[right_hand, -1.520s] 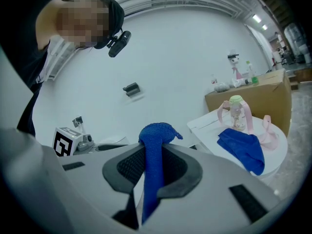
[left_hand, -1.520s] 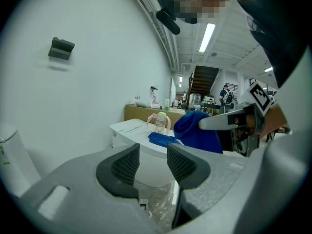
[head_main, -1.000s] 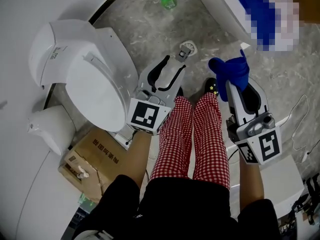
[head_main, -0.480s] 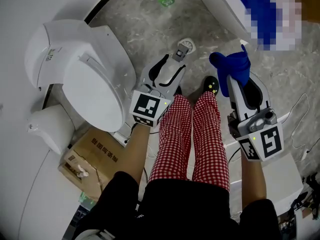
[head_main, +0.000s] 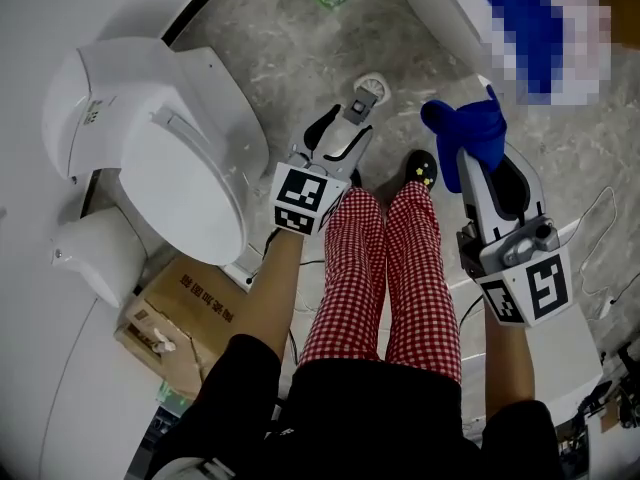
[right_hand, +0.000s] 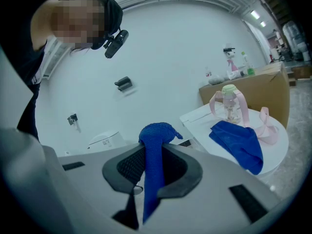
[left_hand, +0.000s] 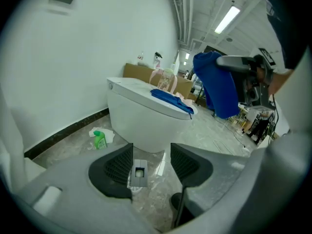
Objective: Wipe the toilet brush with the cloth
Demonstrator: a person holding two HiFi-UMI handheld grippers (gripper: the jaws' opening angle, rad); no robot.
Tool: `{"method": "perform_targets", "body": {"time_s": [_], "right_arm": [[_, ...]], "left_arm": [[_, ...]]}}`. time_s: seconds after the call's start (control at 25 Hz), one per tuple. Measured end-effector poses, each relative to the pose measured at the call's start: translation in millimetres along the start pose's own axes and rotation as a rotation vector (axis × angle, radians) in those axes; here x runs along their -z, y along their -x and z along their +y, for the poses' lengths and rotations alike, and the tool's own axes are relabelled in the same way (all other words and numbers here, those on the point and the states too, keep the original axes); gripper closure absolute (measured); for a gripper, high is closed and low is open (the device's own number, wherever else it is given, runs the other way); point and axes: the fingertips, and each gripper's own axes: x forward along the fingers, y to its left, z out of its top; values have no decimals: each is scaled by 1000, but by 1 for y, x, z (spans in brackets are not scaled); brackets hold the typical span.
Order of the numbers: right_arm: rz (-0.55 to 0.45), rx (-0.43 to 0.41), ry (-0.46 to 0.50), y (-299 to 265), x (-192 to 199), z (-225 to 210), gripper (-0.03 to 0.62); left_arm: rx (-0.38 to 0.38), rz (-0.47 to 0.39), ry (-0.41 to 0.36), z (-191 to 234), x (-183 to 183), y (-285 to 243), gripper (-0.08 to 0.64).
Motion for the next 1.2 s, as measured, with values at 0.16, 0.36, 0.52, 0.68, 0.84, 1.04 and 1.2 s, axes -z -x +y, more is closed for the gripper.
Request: {"method": "perform_targets", "body": {"time_s": [0.16,0.36,0.52,0.68,0.84,1.04,1.2], "right_arm": [[10,-9,1,-5,2,0,525],[20,-25,14,-10,7,0,525],[34,-27,4,-14,11,-3,525],[44,-29,5,-14,11,-6,525],[44,-22,14,-12,11,-9,525],[41,-26,1,-14,12,-11,525],[46,-15,-6,-13,11,-15,525]], "left_arm": [[-5,50,11,9,15,-8,334],[-5,101,43,14,37,-21,334],[5,106,77,15,44,-30,334],[-1,116,86,20,49,-40,330],[-16,182,64,26,60,-48,327],[-10,240,22,28,65,-59,327],[-16,277,37,30,73,-67,325]]}}
